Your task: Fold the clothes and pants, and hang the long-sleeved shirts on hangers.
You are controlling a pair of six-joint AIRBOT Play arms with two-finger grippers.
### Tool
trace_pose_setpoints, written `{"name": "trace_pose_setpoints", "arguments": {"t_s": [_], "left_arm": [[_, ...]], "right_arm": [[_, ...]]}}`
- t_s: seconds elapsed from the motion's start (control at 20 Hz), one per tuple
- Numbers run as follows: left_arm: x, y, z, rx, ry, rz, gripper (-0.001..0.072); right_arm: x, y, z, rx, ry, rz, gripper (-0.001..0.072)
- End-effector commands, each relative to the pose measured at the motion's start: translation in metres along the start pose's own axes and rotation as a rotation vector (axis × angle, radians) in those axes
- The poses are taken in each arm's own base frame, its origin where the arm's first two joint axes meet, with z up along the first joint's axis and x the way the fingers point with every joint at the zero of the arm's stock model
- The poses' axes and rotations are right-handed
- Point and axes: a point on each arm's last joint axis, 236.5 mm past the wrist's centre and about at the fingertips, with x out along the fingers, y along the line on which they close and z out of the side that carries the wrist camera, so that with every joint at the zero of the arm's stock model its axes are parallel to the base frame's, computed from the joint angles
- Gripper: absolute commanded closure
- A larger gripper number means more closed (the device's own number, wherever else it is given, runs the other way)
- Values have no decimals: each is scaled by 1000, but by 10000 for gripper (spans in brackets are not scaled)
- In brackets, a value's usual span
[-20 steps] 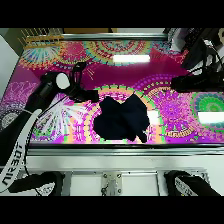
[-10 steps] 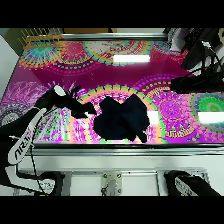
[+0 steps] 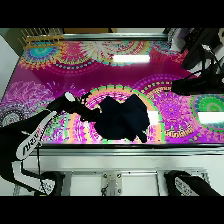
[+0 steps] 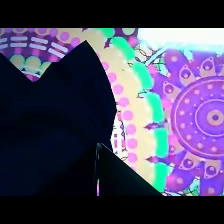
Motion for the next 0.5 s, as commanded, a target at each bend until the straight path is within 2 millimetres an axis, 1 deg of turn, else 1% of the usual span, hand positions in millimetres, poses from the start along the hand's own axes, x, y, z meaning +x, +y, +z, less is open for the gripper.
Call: {"name": "trace_pose_setpoints", "arguments": {"t_s": [0.0,0.05,0.1,0.15,0.25,0.3,0.4,0.45], "left_arm": [[-29,-5,16,45,-81,12,700],[-38,-5,20,55,-103,17,700],[-44,-6,22,53,-119,12,700],[-46,-8,22,57,-127,11,700],[-45,-7,21,55,-121,11,700],[-45,-7,20,56,-114,10,700],[-44,-8,19,56,-110,10,700],[-44,-8,19,56,-110,10,700]], "right_arm": [[30,-37,-25,143,95,-18,684],[48,-45,-38,192,145,1,523],[69,-49,-51,248,201,29,177],[90,-52,-62,274,243,49,43],[135,-58,-78,285,307,74,88],[155,-58,-82,305,321,96,135],[187,-49,-86,345,333,175,132],[199,-38,-90,343,344,226,133]]}}
